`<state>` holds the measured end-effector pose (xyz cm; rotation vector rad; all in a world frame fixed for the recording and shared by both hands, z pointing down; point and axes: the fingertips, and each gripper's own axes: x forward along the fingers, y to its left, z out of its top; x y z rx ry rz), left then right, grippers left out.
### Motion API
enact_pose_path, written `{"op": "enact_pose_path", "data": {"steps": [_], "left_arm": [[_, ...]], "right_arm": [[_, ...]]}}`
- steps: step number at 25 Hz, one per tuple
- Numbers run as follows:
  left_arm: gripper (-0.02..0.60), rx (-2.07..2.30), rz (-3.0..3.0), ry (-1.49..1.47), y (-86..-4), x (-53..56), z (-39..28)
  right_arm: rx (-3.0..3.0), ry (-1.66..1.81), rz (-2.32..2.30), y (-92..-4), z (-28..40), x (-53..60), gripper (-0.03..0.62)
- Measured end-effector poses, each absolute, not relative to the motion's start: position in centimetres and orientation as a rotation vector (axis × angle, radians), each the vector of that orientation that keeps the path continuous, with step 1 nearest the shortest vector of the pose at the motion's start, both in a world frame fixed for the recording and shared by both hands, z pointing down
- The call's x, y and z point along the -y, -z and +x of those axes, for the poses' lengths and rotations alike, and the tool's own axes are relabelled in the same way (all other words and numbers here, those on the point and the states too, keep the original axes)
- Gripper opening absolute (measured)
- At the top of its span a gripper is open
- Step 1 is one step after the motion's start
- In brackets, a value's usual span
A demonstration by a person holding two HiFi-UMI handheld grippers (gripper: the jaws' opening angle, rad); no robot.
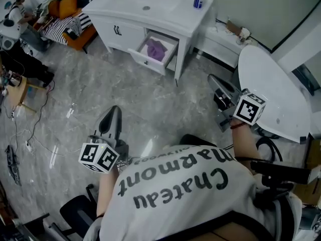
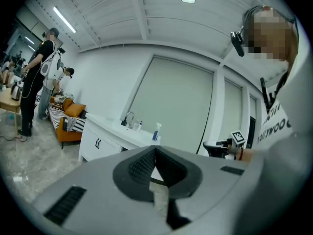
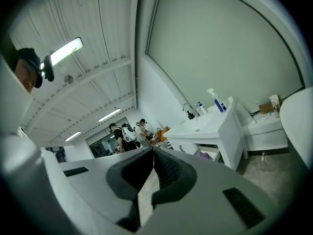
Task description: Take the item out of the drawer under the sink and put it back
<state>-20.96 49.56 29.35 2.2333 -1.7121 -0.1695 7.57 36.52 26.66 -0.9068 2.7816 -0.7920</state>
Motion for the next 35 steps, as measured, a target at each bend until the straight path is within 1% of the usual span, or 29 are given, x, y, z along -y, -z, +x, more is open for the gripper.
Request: {"op": "enact_pose_path", "data": {"steps": [5, 9, 12, 19, 23, 27, 32, 35], "left_arm": [[0.009, 1.617, 2.289, 0.176, -29.1, -48.8, -19.6], [0.009, 1.644, 2.282, 0.095, -29.5, -47.7, -18.9], [0.009, 1.646, 2.264, 0.087, -30.0, -47.1, -19.3], [0.009, 1.662, 2.198, 0.126, -30.1, -43.9, -19.8], [0.009, 1.671, 2.176, 0.100, -30.7, -41.0, -19.3], [0.009, 1.665, 2.177, 0.057, -31.4, -35.3, -18.9], [0.009, 1.661, 2.166, 0.093, -30.9, -32.5, -19.0], [0.009, 1.685, 2.147, 0.128, -30.4, -28.1, -18.8]], "right_arm": [[-2.845, 0.790, -0.962, -27.6, 7.9, -36.2, 0.012], [-2.735, 0.878, -0.946, -27.4, 9.5, -34.6, 0.012], [-2.657, 0.936, -0.861, -27.0, 8.8, -33.6, 0.012], [-2.739, 0.893, -0.876, -28.1, 8.1, -30.1, 0.012], [-2.725, 0.941, -0.853, -29.1, 8.3, -26.8, 0.012], [-2.731, 0.968, -0.833, -30.2, 8.1, -20.6, 0.012], [-2.729, 0.976, -0.822, -30.3, 8.1, -17.7, 0.012], [-2.734, 0.964, -0.808, -30.0, 8.6, -13.1, 0.012]]}}
